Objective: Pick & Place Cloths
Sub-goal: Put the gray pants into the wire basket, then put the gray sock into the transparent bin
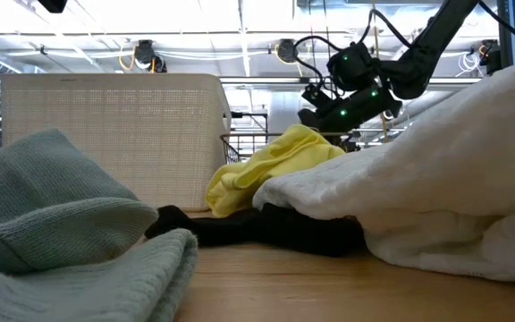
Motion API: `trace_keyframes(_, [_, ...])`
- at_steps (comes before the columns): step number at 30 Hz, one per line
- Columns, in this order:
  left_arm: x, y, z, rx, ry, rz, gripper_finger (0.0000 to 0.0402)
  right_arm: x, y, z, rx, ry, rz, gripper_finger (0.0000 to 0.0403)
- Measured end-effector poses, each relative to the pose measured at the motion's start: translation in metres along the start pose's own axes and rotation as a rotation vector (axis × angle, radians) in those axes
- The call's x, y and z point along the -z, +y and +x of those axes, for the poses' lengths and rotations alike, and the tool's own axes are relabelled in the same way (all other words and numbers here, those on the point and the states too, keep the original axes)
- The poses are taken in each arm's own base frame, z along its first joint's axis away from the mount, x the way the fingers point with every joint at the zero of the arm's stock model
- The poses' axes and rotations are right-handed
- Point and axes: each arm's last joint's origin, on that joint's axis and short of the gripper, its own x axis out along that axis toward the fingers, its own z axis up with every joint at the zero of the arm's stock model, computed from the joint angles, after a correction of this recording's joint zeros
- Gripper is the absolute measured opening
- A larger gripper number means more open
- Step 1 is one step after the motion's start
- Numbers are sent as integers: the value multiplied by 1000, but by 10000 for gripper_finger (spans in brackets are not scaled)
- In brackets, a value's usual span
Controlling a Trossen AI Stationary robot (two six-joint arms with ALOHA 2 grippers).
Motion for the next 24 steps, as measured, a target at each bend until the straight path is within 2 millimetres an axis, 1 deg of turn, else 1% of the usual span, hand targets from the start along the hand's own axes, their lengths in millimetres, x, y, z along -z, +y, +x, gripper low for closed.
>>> trace_keyframes(5, [0,-1,0,47,10,0,207,-3,0,-4,-4,7,101,93])
trace_keyframes(8, [0,-2,0,66,15,1,207,-7,4,-9,-18,16,131,120])
trace_keyframes(11, [0,-3,0,104,23,2,207,-7,10,-18,-35,83,155,147])
trace_keyframes(14, [1,-4,0,140,33,9,207,-12,18,-29,-56,108,170,167])
trace_keyframes(18, [1,-5,0,166,39,11,207,-22,32,-46,-104,107,150,181])
trace_keyframes(24, [1,-5,0,176,39,20,207,-46,57,-78,-206,1,115,174])
